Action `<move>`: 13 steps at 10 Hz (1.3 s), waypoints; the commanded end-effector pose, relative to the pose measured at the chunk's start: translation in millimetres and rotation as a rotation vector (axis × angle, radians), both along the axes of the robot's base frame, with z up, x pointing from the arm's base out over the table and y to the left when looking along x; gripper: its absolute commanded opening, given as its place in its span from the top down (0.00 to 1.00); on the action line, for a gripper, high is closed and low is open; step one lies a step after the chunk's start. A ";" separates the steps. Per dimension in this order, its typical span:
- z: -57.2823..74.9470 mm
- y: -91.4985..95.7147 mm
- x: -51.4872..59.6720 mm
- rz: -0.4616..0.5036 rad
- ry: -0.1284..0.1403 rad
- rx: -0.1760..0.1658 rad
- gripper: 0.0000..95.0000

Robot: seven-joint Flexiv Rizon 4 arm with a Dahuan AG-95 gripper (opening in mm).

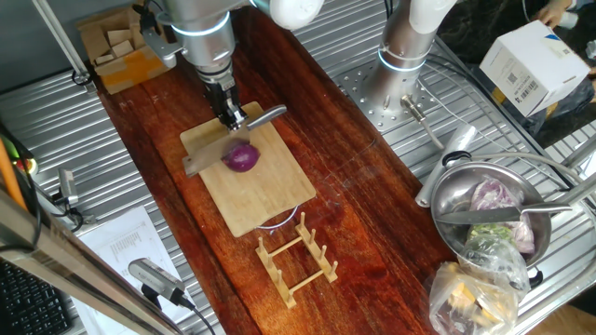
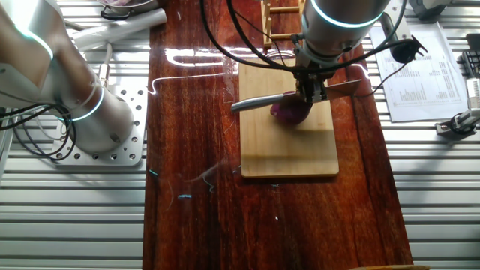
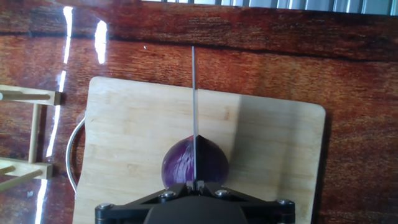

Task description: Chop the onions

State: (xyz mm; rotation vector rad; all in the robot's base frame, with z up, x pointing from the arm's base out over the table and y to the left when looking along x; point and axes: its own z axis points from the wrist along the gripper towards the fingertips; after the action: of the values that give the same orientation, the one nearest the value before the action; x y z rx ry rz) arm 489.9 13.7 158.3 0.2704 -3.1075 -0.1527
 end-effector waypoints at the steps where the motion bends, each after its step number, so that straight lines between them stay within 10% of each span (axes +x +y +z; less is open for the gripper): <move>1: -0.4 1.6 -2.2 0.000 0.010 0.004 1.00; 13: 8.9 2.7 -8.0 0.001 0.013 0.009 1.00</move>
State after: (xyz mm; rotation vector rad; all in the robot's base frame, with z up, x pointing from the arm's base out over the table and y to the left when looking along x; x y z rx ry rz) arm 481.6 16.8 165.4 0.2705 -3.0958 -0.1670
